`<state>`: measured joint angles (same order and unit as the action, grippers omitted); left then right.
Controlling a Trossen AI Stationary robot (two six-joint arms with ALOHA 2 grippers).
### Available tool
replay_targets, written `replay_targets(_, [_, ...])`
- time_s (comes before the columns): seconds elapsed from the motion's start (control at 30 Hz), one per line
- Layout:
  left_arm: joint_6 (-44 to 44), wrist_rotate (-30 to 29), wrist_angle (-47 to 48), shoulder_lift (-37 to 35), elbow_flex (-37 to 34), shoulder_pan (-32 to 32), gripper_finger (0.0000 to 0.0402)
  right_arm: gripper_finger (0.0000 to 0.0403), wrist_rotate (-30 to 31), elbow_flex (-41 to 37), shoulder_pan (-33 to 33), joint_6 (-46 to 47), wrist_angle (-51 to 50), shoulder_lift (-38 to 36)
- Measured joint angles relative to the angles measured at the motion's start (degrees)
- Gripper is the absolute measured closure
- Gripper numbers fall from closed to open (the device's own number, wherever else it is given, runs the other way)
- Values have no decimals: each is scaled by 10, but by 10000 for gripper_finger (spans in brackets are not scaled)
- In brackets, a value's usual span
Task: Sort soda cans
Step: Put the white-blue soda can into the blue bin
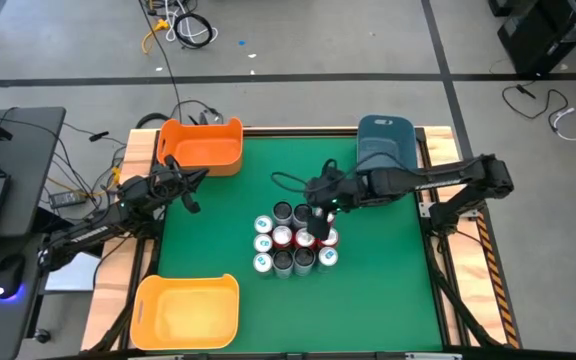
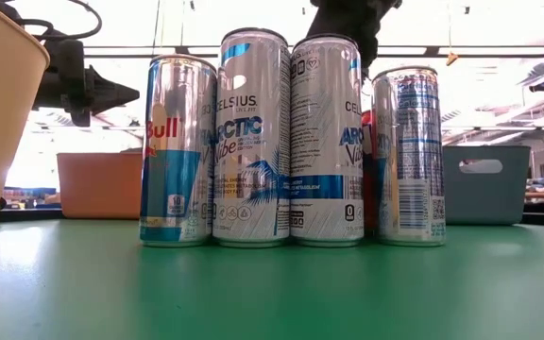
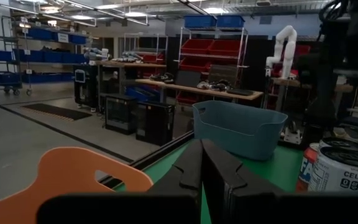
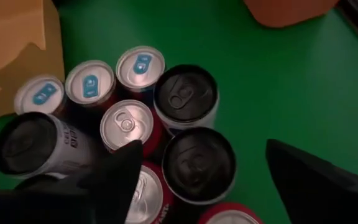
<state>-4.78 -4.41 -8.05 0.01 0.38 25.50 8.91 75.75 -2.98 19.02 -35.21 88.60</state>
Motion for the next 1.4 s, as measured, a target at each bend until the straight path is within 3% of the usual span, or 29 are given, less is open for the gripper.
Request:
replay_targets(0.23, [0, 0, -3, 0, 0, 0, 391, 23, 0, 0, 0, -12, 0, 34])
replay_targets(0.47, [0, 0, -2, 0, 0, 0, 391, 17, 0, 0, -1, -13, -4, 48])
replay_targets(0.83, [0, 0, -2, 0, 0, 0, 391, 67, -10, -1, 0, -13, -13, 68])
replay_targets(1.13, [0, 1, -2, 0, 0, 0, 391, 164, -11, -1, 5, -13, -16, 68])
replay_targets(1.4, [0, 1, -2, 0, 0, 0, 391, 165, 8, 55, 11, -18, -68, 68])
